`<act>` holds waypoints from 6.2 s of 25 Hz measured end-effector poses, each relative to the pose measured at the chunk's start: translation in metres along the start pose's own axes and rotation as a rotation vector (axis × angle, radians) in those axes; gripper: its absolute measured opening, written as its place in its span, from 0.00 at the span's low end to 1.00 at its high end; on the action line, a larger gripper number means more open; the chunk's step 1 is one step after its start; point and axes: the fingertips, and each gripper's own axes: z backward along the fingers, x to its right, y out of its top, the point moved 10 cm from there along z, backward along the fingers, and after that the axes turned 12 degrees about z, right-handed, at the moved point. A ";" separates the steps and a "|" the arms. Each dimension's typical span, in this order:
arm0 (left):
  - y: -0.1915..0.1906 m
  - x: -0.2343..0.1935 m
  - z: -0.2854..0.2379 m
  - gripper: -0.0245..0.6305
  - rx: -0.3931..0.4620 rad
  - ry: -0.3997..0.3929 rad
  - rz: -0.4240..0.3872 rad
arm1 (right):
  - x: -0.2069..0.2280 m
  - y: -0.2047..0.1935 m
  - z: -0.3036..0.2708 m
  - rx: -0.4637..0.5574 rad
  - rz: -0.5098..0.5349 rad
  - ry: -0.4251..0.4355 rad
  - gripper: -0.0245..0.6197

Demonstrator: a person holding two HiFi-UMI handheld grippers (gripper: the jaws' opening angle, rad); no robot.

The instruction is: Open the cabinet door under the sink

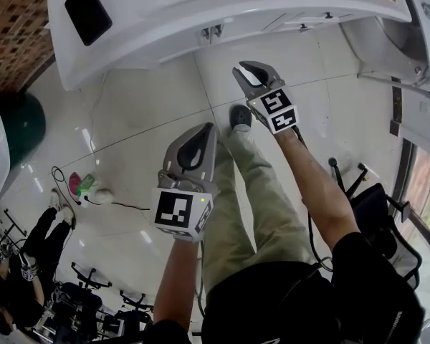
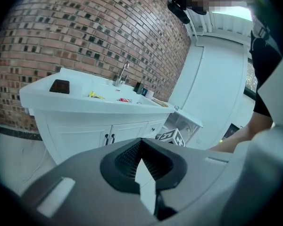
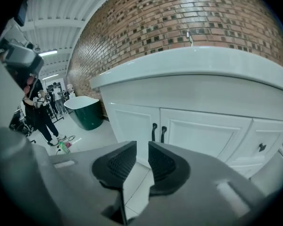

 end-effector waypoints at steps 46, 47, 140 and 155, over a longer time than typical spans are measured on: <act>0.008 -0.027 -0.019 0.06 -0.052 0.032 0.063 | 0.059 -0.016 -0.151 -0.153 0.006 -0.039 0.18; 0.007 -0.027 -0.018 0.06 -0.057 0.033 0.062 | 0.059 -0.016 -0.152 -0.157 0.006 -0.041 0.17; -0.060 0.139 -0.087 0.06 -0.434 -0.400 -0.257 | 0.032 -0.168 0.057 -0.217 -0.036 -0.150 0.08; -0.058 0.159 -0.131 0.06 -0.484 -0.470 -0.290 | 0.077 -0.206 0.104 -0.232 -0.166 -0.260 0.05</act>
